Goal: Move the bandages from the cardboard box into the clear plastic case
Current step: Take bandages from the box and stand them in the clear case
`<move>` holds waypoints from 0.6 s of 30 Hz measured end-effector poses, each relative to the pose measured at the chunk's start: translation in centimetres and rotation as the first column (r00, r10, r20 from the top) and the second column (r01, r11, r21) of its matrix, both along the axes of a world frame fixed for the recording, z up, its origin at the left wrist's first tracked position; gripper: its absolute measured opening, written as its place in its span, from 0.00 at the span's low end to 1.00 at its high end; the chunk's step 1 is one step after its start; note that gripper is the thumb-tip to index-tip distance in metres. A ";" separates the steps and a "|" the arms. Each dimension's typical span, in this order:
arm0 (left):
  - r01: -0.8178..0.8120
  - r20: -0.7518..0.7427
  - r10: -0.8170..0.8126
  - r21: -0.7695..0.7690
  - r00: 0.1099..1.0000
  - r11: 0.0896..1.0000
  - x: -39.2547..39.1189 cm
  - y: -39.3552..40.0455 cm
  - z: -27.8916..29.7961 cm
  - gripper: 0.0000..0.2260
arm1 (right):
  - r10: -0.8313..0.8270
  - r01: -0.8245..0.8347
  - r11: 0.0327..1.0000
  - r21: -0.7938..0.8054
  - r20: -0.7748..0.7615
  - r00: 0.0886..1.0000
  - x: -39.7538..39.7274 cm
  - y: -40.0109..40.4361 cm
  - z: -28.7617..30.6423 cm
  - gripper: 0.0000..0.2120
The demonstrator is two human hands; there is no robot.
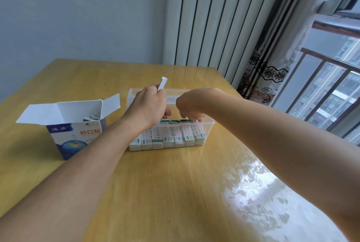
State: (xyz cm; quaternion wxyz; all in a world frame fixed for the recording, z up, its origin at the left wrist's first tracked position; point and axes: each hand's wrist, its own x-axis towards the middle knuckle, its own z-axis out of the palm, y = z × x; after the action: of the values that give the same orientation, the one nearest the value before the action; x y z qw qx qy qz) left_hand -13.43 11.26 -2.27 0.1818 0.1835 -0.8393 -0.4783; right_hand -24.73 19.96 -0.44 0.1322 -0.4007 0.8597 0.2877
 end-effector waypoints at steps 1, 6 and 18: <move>-0.001 0.001 0.001 0.000 1.000 1.000 0.0 0.0 0.0 0.09 | -0.005 0.005 1.000 0.004 0.004 1.000 0.1 0.0 0.2 0.24; -0.001 0.004 0.001 0.011 1.000 1.000 0.1 -0.1 0.2 0.10 | -0.053 0.055 0.996 -0.068 0.033 0.998 0.1 -0.1 0.4 0.21; 0.102 -0.027 -0.100 0.389 0.995 0.916 2.6 -1.1 3.6 0.08 | 0.163 0.038 0.271 -0.962 0.085 0.983 5.5 3.9 8.2 0.14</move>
State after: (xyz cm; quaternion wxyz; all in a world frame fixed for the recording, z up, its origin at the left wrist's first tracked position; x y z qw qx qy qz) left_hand -10.86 10.19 1.29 0.1197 0.1707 -0.7352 -0.6450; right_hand -19.20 23.86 7.72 -0.0760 -0.4554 0.8281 -0.3179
